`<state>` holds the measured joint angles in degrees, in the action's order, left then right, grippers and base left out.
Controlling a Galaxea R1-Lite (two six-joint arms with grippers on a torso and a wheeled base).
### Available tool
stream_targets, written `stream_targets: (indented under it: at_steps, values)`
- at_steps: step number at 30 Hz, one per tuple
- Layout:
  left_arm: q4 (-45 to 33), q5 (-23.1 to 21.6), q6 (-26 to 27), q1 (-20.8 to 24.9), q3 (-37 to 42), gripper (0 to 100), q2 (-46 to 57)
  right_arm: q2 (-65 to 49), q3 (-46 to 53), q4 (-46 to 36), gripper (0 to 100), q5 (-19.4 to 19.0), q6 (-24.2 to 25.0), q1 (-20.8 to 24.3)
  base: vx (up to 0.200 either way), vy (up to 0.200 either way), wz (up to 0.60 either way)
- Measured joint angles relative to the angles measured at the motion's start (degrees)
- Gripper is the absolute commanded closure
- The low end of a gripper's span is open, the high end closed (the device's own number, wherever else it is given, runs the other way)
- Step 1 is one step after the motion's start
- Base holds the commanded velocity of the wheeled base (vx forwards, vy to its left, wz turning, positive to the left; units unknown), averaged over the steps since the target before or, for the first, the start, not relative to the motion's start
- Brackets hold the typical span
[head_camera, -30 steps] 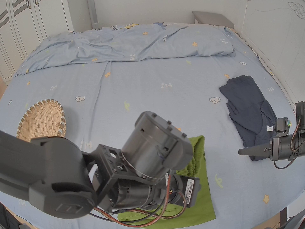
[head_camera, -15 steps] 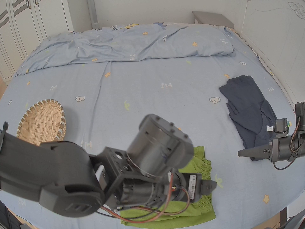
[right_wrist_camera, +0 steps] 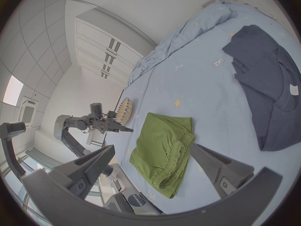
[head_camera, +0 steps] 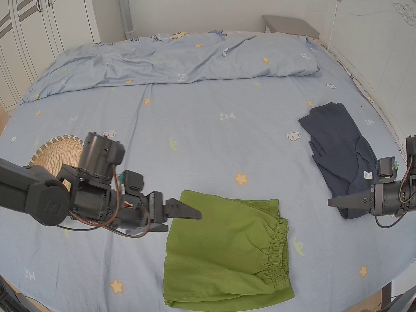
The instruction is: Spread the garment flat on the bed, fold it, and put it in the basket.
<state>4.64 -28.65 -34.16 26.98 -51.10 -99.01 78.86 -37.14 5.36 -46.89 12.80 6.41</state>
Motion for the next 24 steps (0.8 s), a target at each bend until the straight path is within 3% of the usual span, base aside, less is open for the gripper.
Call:
stream_targets:
  at_steps: [4, 9, 24]
  values:
    - [3.8, -3.7, 3.2, -8.2, 3.9, 0, -3.5, -1.0, -0.3, 0.0, 0, -0.2, 0.7, -0.6, 0.0, 0.0, 0.0]
    - [7.7, -5.6, 5.0, -11.2, 6.1, 0, -9.5, -2.4, -0.6, 0.1, 0, -0.3, 1.2, -1.0, 0.0, 0.0, 0.0]
    - [22.8, -8.6, 3.5, 0.1, 10.9, 0, -16.8, -4.2, -0.4, 0.0, 0, -0.2, 1.3, -1.0, 0.0, 0.0, 0.0]
